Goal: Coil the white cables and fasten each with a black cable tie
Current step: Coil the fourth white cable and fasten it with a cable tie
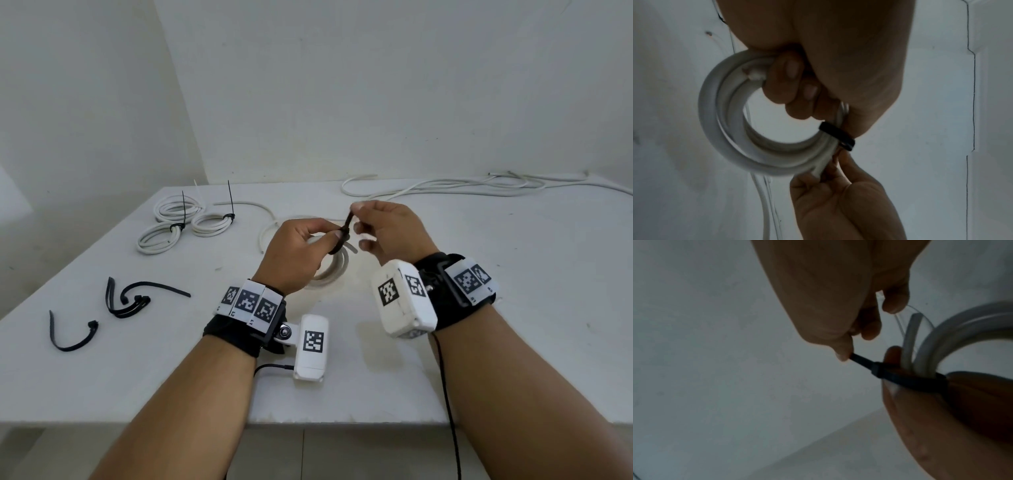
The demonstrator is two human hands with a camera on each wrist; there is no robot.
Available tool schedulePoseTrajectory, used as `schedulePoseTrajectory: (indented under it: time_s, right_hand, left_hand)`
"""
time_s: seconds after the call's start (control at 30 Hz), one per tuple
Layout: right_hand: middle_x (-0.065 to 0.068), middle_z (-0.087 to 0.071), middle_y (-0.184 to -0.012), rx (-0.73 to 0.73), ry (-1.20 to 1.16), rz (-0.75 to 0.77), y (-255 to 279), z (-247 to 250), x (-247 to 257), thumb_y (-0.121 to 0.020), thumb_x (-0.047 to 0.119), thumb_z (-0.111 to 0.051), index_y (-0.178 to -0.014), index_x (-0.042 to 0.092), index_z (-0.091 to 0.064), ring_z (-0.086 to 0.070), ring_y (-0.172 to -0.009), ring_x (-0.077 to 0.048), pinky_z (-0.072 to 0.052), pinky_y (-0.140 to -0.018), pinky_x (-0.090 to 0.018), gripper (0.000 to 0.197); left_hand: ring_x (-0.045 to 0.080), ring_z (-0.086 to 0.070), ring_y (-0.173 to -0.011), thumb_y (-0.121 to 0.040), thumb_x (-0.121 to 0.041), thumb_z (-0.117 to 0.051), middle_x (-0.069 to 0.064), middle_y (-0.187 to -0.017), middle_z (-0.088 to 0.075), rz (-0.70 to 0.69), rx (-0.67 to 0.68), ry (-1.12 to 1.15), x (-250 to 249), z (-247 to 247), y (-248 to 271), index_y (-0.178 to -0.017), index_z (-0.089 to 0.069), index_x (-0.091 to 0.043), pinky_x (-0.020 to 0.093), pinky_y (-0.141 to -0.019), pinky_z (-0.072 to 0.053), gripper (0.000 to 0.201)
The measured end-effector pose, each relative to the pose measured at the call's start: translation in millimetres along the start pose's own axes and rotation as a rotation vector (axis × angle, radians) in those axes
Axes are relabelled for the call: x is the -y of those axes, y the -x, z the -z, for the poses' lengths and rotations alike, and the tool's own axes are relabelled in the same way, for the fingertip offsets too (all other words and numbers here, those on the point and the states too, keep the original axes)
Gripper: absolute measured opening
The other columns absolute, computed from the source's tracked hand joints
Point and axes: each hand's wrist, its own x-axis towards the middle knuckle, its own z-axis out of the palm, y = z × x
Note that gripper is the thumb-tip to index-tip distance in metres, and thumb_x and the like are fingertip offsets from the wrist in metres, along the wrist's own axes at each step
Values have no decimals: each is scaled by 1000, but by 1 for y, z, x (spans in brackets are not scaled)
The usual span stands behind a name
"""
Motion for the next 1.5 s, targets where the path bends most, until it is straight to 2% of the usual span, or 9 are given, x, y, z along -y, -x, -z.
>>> schedulePoseTrajectory:
  time_s: [0.17, 0.33, 0.43, 0.67, 0.83, 1.17, 1.27, 1.4, 1.5]
  right_hand:
    - [1, -61, -71, -178, -224, -18, -5, 7, 6, -94, 14, -66, -82, 11, -66, -59, -66, -13, -42, -54, -28, 12]
    - [-3, -68, -90, 121, -13, -160, -3, 1, -3, -93, 42, -64, -96, 14, -72, -65, -82, -22, -48, -73, -37, 29]
    - [-7, -71, -95, 221, -41, -187, 1, -1, -3, -93, 39, -64, -100, 14, -71, -66, -89, -24, -49, -81, -39, 27]
    - [-8, -69, -85, 140, -47, -58, 3, 4, -2, -91, 24, -68, -88, 10, -71, -66, -79, -21, -44, -75, -39, 14]
    - [-5, -66, -71, 9, -49, -77, 0, -1, -3, -90, 18, -68, -79, 7, -72, -64, -66, -19, -42, -70, -40, 16]
    - [-6, -64, -68, -43, -120, -41, 6, -16, -5, -98, 20, -59, -88, 2, -68, -61, -54, -14, -48, -49, -21, 23]
    - [-6, -70, -73, 36, -122, -121, 6, -19, -7, -101, 26, -49, -89, 5, -70, -66, -61, -17, -51, -58, -27, 33]
    - [-2, -72, -99, 55, 513, 17, -1, -23, -26, -93, 21, -57, -103, 12, -73, -65, -96, -21, -44, -81, -30, 21]
    - [0, -60, -133, 140, 906, -25, -3, -32, -36, -91, 42, -62, -129, 22, -62, -53, -125, -20, -39, -96, -31, 43]
  left_hand:
    - [13, -24, -37, -99, -22, -54, -6, -40, -32, 110, 82, 254, 0, -8, 1, -81, -73, -6, 18, -44, -24, 31]
    - [9, -14, -39, -101, -15, -49, -6, -45, -21, 248, 73, 463, 0, -2, 1, -58, -63, -19, 16, -43, -12, 45]
    - [9, -14, -39, -100, -15, -51, -5, -46, -20, 278, 93, 459, 0, -3, 1, -54, -53, -21, 16, -41, -12, 46]
    - [9, -16, -39, -101, -16, -49, -5, -47, -20, 317, 159, 469, 0, -5, 1, -91, -61, -7, 14, -40, -15, 18]
    - [14, -13, -44, -90, -18, -64, -3, -48, -21, 252, 240, 424, 1, -2, -2, -77, -59, -14, 18, -43, -14, 15]
    - [7, -22, -38, -93, -3, -61, -7, -46, -37, 216, 241, 456, 5, 0, -1, -94, -58, -2, 16, -40, -16, 4]
    - [6, -21, -35, -93, -2, -60, -6, -45, -34, 230, 173, 509, 8, 8, -4, -100, -58, 3, 14, -39, -15, 8]
    - [7, -22, -36, -95, -3, -58, -9, -44, -33, 216, -33, 578, 10, 21, -10, -95, -63, -6, 15, -39, -17, 6]
    - [10, -26, -41, -98, -12, -52, -6, -47, -30, 244, -170, 706, 13, 30, -14, -82, -56, -13, 18, -39, -20, 17]
